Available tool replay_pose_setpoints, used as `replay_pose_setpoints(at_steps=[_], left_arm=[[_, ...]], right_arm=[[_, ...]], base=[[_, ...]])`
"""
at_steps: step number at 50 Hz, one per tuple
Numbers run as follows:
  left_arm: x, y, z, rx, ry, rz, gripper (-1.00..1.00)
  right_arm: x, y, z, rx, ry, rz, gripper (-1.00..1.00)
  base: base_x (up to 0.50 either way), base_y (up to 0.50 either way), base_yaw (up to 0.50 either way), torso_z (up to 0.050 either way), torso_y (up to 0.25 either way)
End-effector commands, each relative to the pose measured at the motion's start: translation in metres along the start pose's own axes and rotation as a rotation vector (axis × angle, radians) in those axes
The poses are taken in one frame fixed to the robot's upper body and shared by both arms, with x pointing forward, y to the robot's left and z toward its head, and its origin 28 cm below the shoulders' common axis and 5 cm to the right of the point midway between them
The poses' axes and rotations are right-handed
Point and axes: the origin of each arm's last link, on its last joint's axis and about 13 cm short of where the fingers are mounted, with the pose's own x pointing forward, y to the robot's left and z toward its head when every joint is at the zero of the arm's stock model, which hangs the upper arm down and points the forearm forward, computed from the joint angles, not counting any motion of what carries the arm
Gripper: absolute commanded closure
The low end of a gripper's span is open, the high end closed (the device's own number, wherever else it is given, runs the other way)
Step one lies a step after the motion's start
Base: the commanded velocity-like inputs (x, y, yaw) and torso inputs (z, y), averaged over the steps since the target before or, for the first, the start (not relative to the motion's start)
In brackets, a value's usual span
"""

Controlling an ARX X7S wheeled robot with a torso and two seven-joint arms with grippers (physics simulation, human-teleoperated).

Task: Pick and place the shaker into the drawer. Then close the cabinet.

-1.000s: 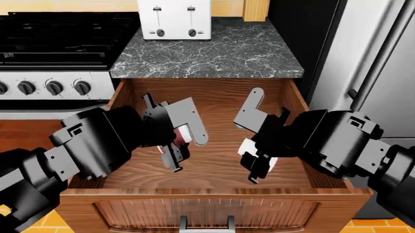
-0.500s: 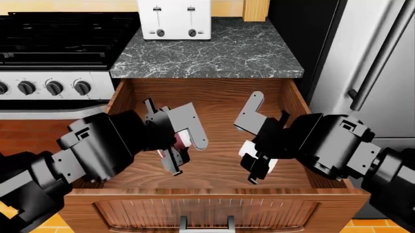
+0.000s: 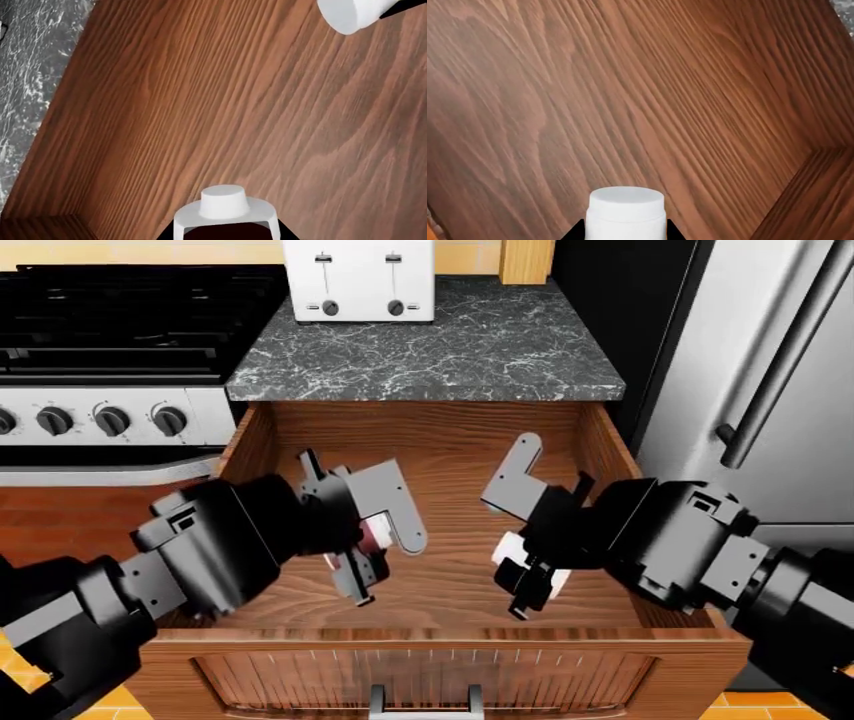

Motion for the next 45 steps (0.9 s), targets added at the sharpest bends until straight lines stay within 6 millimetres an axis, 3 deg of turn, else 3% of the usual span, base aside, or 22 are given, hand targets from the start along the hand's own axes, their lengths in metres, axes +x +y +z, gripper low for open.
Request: replay_pose_setpoints(at_steps=[1, 20, 21, 45], left_arm=[[0.003, -0.002, -0.001, -0.005, 0.004, -0.001, 1.0], [0.006, -0.004, -0.003, 0.001, 0.016, -0.01, 1.0], [0.006, -0.004, -0.003, 0.001, 0.016, -0.01, 1.0], [0.009, -0.005, -0.002, 0.002, 0.017, -0.01, 1.0]], right_arm=[[0.001, -0.003, 0.001, -0.01, -0.008, -0.018, 1.0], [0.007, -0.003, -0.003, 0.002, -0.004, -0.025, 1.0], [0.007, -0.003, -0.003, 0.002, -0.004, -0.026, -1.0], [-0.008, -0.02, 0.011, 0.019, -0.073, -0.148, -1.0]], base=[[0.0, 0.0, 0.0, 0.0, 0.0], [0.0, 0.0, 0.0, 0.001, 0.001], [0.0, 0.0, 0.0, 0.0, 0.0], [0.0, 0.0, 0.0, 0.0, 0.0]])
